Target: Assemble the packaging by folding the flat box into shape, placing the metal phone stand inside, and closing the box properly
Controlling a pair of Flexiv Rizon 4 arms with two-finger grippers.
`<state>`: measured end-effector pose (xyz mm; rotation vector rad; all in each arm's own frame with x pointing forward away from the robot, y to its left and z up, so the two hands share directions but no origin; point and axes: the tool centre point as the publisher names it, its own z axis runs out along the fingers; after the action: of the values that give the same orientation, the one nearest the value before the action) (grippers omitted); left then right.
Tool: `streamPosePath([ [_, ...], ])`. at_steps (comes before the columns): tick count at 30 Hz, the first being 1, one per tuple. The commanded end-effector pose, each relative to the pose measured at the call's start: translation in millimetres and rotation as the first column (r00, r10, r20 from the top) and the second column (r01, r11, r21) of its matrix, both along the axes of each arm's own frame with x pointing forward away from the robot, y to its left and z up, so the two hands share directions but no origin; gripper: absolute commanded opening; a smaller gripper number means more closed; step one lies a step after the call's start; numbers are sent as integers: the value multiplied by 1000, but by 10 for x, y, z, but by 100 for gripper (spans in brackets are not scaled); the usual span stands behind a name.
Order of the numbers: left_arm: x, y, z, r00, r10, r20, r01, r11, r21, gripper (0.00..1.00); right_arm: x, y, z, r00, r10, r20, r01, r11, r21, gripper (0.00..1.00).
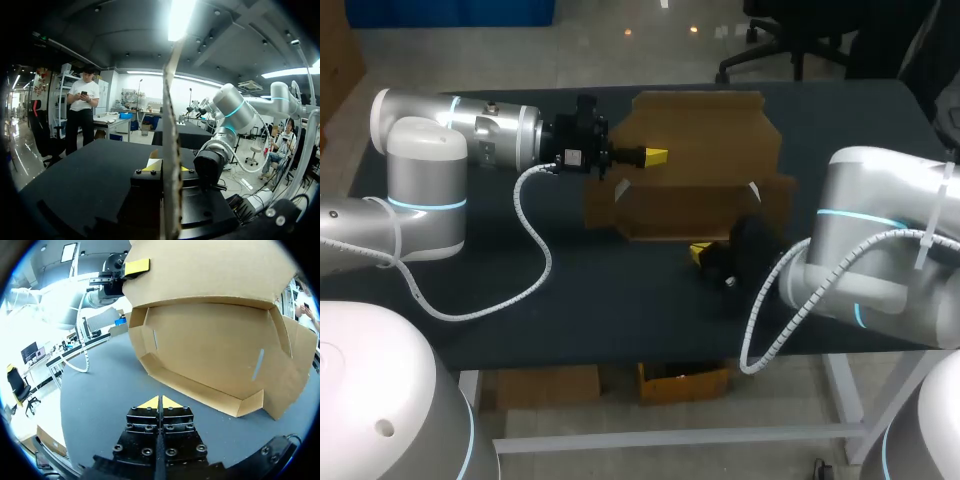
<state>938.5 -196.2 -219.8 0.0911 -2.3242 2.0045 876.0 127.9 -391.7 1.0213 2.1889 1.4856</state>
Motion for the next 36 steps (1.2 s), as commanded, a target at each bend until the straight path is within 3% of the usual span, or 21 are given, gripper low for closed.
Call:
streamPosePath([
  [1, 0, -4, -16, 1000, -1, 0, 1, 1000, 0, 0, -213, -162, 91, 999, 2, 33, -4, 999, 32, 0],
  [22, 0, -4, -16, 1000, -1, 0, 1, 1000, 0, 0, -708, -774, 380, 995, 93, 20, -92, 995, -33, 0],
  [28, 0, -4, -16, 1000, -1, 0, 1, 1000, 0, 0, -729, -993, 377, 993, 119, 11, -119, 992, -44, 0],
  [36, 0, -4, -16, 1000, -1, 0, 1, 1000, 0, 0, -684, -1278, 372, 991, 129, 22, -127, 990, -63, 12],
])
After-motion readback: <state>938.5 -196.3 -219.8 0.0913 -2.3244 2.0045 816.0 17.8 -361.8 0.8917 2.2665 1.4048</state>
